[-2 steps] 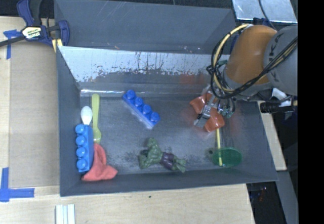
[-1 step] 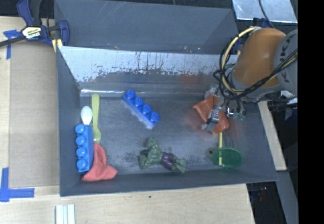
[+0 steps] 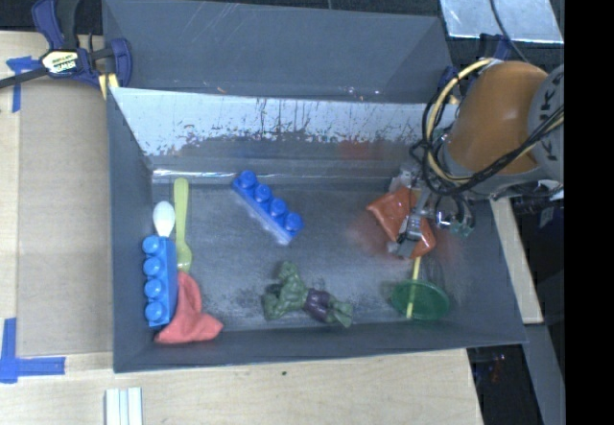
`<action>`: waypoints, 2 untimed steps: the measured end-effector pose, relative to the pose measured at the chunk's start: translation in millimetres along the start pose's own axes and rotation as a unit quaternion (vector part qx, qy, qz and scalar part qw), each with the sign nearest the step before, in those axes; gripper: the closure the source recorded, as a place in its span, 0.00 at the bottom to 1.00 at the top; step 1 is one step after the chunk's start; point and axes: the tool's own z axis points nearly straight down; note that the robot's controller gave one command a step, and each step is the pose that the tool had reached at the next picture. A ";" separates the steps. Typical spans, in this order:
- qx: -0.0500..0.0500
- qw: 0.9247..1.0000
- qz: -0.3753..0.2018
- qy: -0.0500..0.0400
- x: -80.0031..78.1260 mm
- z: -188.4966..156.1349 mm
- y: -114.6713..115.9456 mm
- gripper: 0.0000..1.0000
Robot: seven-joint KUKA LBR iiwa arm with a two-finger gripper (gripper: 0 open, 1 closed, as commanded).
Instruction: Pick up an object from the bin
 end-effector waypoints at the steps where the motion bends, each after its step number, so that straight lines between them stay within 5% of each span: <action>1: 0.000 0.996 -0.087 -0.001 30.0 -49.2 38.3 1.00; 2: 0.000 0.996 -0.087 -0.001 30.0 -49.1 38.0 1.00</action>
Offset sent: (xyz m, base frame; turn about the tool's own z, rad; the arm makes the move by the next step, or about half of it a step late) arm 0.0000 0.0000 0.0000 0.0000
